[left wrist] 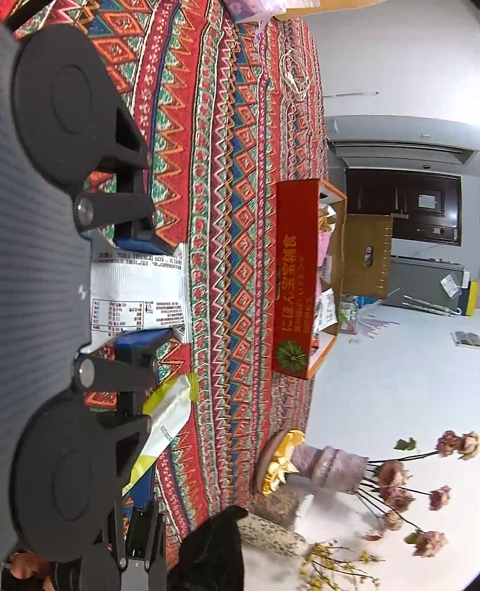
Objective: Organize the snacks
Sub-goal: 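Carry the white packet and stick-snack pack with both tools over the box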
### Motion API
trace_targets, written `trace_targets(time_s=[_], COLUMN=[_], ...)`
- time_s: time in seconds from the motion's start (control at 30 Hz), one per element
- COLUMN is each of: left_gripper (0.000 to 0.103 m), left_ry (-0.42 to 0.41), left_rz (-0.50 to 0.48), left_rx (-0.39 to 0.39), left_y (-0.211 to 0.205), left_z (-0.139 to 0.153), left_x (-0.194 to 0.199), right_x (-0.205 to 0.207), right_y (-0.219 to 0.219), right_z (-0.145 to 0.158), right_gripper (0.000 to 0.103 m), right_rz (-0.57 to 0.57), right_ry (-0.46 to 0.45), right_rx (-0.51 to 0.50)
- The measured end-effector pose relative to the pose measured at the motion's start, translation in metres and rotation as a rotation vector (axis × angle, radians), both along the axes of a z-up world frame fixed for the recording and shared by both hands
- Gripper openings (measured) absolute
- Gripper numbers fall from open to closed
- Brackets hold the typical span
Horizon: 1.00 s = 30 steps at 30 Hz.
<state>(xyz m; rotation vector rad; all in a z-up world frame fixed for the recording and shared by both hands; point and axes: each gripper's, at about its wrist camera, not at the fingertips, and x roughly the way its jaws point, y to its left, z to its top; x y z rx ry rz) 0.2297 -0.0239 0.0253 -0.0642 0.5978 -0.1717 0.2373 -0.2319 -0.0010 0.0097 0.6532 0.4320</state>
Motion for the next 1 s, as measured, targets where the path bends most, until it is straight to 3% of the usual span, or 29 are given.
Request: trace_targets(time_s=[0.17, 0.33, 0.47, 0.6, 0.83, 1.0], left_gripper=[0.041, 0.041, 0.041, 0.041, 0.041, 0.041], left_ry=[-0.042, -0.158, -0.236, -0.226, -0.121, -0.075], left_rz=[-0.005, -0.048, -0.049, -0.023, 0.053, 0.123], left_rx=[-0.012, 0.029, 0.052, 0.008, -0.048, 0.003], left_y=[0.012, 0.019, 0.027, 0.038, 0.047, 0.050], left_z=[0.017, 0.060, 0.094, 0.112, 0.084, 0.044], left_x=[0.009, 0.034, 0.075, 0.141, 0.269, 0.329], right_x=[0.007, 0.034, 0.076, 0.134, 0.259, 0.338], right_y=[-0.001, 0.003, 0.008, 0.010, 0.016, 0.022], right_z=[0.023, 0.061, 0.093, 0.112, 0.102, 0.061], right_gripper=[0.036, 0.036, 0.036, 0.036, 0.036, 0.036], right_rz=[0.007, 0.021, 0.039, 0.039, -0.011, -0.120], right_ry=[-0.010, -0.118, -0.212, -0.263, -0.238, -0.196], right_rx=[0.098, 0.044, -0.008, -0.036, 0.037, -0.043])
